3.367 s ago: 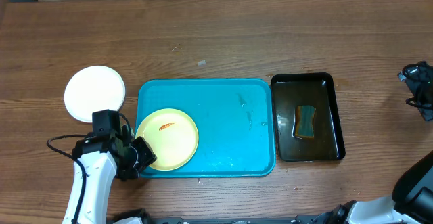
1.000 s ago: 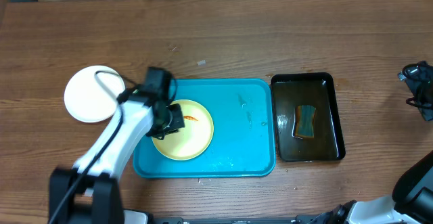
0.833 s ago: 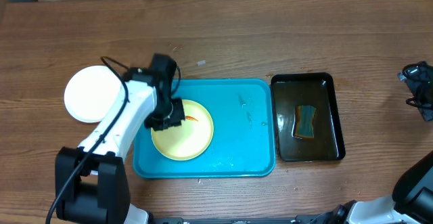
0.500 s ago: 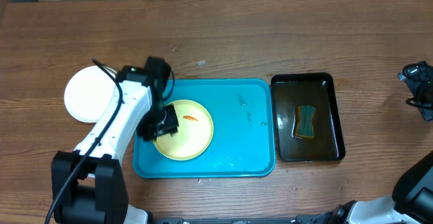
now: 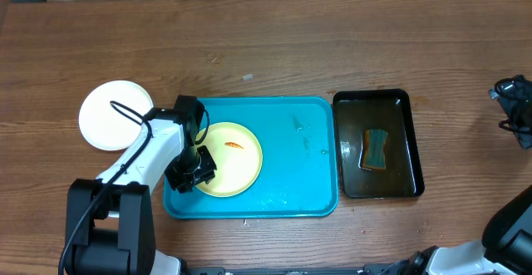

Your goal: Clean dirty plates on tray and stack at the side

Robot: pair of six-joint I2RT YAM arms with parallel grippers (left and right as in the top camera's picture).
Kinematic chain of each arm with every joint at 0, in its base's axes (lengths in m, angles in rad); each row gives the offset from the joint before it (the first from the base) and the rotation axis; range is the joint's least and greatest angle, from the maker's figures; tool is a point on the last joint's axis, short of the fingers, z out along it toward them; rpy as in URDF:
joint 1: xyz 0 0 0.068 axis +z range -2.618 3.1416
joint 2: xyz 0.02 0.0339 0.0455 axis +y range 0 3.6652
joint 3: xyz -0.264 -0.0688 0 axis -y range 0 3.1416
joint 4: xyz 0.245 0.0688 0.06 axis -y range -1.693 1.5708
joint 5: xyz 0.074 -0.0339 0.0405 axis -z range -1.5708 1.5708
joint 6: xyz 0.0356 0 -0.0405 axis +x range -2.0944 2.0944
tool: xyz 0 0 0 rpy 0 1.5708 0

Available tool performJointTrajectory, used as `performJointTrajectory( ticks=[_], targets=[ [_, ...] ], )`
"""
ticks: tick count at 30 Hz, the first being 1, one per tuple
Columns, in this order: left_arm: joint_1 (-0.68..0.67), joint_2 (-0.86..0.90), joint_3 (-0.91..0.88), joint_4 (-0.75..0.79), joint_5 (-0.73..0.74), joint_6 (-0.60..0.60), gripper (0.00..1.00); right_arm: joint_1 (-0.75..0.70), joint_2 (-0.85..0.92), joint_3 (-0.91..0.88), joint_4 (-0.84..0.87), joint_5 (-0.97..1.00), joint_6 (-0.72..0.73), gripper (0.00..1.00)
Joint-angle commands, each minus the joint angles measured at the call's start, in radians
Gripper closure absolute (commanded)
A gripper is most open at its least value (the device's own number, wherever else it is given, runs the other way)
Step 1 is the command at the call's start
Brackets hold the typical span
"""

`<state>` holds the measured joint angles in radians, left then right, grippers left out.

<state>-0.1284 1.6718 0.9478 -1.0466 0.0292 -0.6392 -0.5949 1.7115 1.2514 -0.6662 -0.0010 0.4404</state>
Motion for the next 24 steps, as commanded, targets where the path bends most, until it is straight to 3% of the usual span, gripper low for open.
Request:
performJointTrajectory(
  ticks=[1,12,17,24],
  targets=[
    [0.003,-0.006,-0.039,0.037,0.016,-0.023,0.62,-0.001,-0.003,0.012,0.007,-0.001,0.002,0.00],
    [-0.017,-0.006,-0.042,0.204,0.142,0.045,0.96,-0.001,-0.003,0.012,0.007,-0.001,0.002,0.00],
    [-0.097,-0.006,-0.042,0.388,0.171,0.091,0.96,-0.001,-0.003,0.012,0.007,-0.001,0.002,0.00],
    [-0.210,-0.006,-0.042,0.533,0.143,0.093,0.95,-0.001,-0.003,0.012,0.007,-0.001,0.002,0.00]
  ],
)
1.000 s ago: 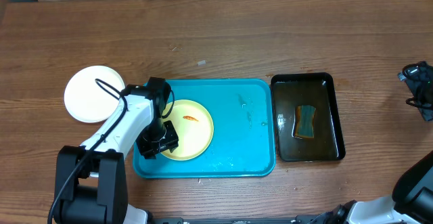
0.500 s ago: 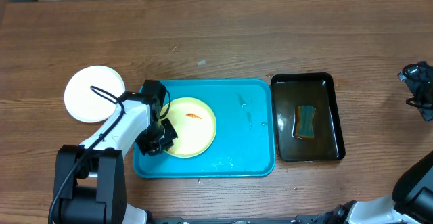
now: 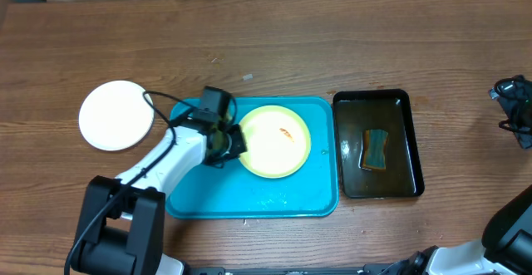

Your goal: Clean dirty plates on tray and stack at the side

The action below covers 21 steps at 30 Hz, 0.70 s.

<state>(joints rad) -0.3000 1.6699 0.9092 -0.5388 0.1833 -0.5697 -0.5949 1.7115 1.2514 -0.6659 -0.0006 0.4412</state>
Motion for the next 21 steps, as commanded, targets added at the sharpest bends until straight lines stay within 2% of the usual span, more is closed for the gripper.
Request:
performJointTrajectory(
  ticks=[1,4,6,7,12,19,21],
  targets=[
    [-0.049,-0.004,-0.003,0.031,-0.019,0.024,0.93,-0.001,-0.003,0.012,0.006,-0.002,0.001,0.00],
    [-0.056,-0.004,-0.003,0.031,-0.026,0.024,0.85,-0.001,-0.003,0.012,0.006,-0.002,0.001,0.00],
    [-0.052,-0.004,0.002,0.030,-0.027,0.026,0.74,-0.001,-0.003,0.012,0.006,-0.002,0.001,0.00],
    [-0.048,-0.004,0.014,0.027,-0.039,0.055,0.73,-0.001,-0.003,0.012,0.006,-0.002,0.001,0.00],
    [-0.047,-0.003,0.027,0.016,-0.117,0.058,0.71,-0.001,-0.003,0.012,0.006,-0.002,0.001,0.00],
    [-0.048,-0.002,0.027,0.021,-0.123,0.058,0.75,-0.001,-0.003,0.012,0.006,-0.002,0.001,0.00],
    [-0.048,-0.002,0.027,0.021,-0.148,0.058,0.80,-0.001,-0.003,0.012,0.006,-0.002,0.001,0.00]
  ],
)
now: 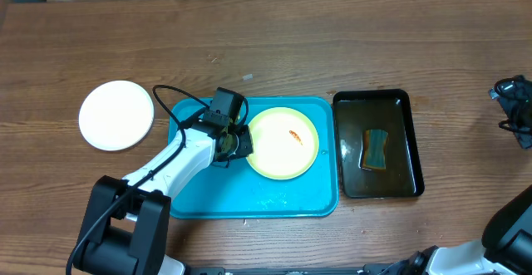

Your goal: Clean dirty plates on tray and stack at the side

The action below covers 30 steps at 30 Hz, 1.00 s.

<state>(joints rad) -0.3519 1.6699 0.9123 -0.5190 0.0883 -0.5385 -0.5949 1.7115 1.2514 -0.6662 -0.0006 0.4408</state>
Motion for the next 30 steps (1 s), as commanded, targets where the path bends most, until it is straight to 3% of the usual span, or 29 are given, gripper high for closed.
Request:
performJointTrajectory(
  ticks=[1,5,7,11,19,30],
  targets=[
    [0.004,-0.002,0.024,0.000,-0.074,0.026,0.83,-0.001,-0.003,0.012,0.007,-0.002,0.002,0.00],
    [0.004,-0.002,0.024,0.000,-0.125,0.026,0.83,-0.001,-0.003,0.012,0.007,-0.002,0.002,0.00],
    [0.005,-0.002,0.024,0.000,-0.131,0.026,0.90,-0.001,-0.003,0.012,0.007,-0.002,0.002,0.00],
    [0.005,-0.002,0.024,0.000,-0.145,0.018,0.93,-0.001,-0.003,0.012,0.007,-0.002,0.002,0.00],
    [0.005,-0.002,0.024,0.010,-0.144,0.018,0.81,-0.001,-0.003,0.012,0.007,-0.002,0.002,0.00],
    [0.005,-0.002,0.024,0.012,-0.140,0.018,0.88,-0.001,-0.003,0.012,0.029,-0.002,0.002,0.00]
  ],
)
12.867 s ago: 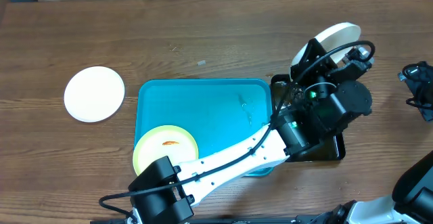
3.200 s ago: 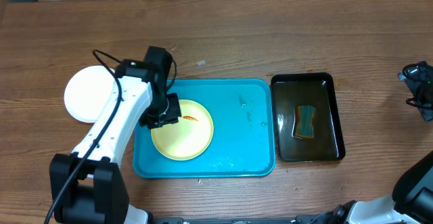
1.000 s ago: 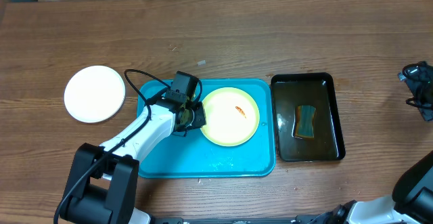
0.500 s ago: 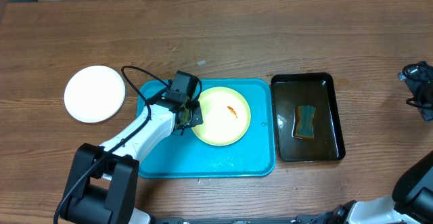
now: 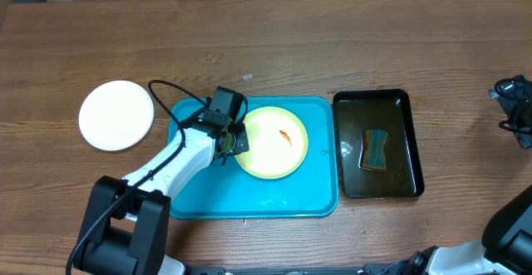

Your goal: Clean dirty plates on tray and stack at the side

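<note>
A pale yellow plate (image 5: 270, 146) with a small orange smear (image 5: 284, 136) lies on the blue tray (image 5: 258, 198), right of its middle. My left gripper (image 5: 235, 142) sits at the plate's left rim and looks shut on that rim. A clean white plate (image 5: 116, 115) rests on the table left of the tray. A dark part of my right arm (image 5: 514, 100) shows at the far right edge, well away from the tray; its fingers cannot be made out.
A black basin (image 5: 342, 154) of dark water stands right of the tray, with a sponge (image 5: 376, 149) lying in it. The left arm's cable loops over the tray's upper left corner. Bare wooden table lies behind the tray.
The yellow plate has shifted a little to the left on the tray, with my left gripper still at its left rim. The right arm has not moved.
First the yellow plate lay on the tray's left half with my left gripper at its lower left rim. Then plate and gripper were further right and higher, then further right again. Now the plate sits slightly back to the left.
</note>
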Robot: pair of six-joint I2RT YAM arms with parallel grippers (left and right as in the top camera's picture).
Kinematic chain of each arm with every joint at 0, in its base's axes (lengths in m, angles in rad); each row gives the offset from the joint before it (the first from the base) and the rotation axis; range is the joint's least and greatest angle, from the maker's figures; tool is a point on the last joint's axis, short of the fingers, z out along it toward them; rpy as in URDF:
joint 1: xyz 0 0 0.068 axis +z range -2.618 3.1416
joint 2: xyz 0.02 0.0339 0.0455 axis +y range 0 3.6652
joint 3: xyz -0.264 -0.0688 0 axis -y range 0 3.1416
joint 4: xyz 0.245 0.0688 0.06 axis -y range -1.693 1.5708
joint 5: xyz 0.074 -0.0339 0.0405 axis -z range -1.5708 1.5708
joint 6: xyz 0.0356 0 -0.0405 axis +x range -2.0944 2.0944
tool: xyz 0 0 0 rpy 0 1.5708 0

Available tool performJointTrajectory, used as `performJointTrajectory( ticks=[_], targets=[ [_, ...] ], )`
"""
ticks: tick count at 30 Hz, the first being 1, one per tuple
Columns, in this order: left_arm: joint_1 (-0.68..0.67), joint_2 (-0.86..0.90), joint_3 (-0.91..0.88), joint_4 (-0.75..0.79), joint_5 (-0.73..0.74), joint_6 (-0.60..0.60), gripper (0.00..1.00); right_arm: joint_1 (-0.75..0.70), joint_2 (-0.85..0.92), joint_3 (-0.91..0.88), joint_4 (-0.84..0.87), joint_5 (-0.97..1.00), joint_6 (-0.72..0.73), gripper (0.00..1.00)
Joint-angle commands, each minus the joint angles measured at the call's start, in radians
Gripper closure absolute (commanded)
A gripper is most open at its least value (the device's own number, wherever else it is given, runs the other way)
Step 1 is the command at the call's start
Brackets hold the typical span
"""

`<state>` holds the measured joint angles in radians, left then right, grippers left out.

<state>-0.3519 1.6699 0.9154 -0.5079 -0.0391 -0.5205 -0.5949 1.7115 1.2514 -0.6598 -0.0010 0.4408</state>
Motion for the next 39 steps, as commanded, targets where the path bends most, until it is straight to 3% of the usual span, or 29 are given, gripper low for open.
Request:
performJointTrajectory(
  ticks=[1,10,13,15,19,21,26,34,39],
  targets=[
    [0.005,-0.002,0.021,0.001,-0.013,0.000,0.88,-0.001,-0.003,0.012,0.040,-0.001,0.002,0.00],
    [0.005,-0.002,0.021,0.004,-0.012,0.000,0.88,0.000,-0.003,0.012,0.076,-0.059,0.005,0.00],
    [0.005,-0.002,0.021,0.004,-0.013,0.000,0.88,0.000,-0.004,0.012,-0.077,-0.239,-0.008,0.00],
    [0.005,-0.002,0.021,0.004,-0.013,0.000,0.87,0.000,-0.002,0.012,-0.124,-0.240,-0.044,0.00],
    [0.005,-0.002,0.021,0.005,-0.013,0.000,0.87,0.032,-0.007,0.012,-0.203,-0.248,-0.109,0.37],
    [0.005,-0.002,0.021,0.008,-0.012,0.000,0.86,0.071,-0.013,0.012,-0.230,-0.273,-0.110,0.41],
    [0.005,-0.002,0.021,0.011,-0.004,0.000,0.86,0.261,-0.029,0.012,-0.276,-0.312,-0.201,0.35],
    [0.005,-0.002,0.021,0.011,-0.004,0.001,0.83,0.608,-0.021,0.011,-0.423,-0.056,-0.201,0.32],
    [0.005,-0.002,0.021,0.012,-0.004,0.000,0.82,0.766,-0.013,-0.045,-0.419,0.007,-0.201,0.26]
  ],
)
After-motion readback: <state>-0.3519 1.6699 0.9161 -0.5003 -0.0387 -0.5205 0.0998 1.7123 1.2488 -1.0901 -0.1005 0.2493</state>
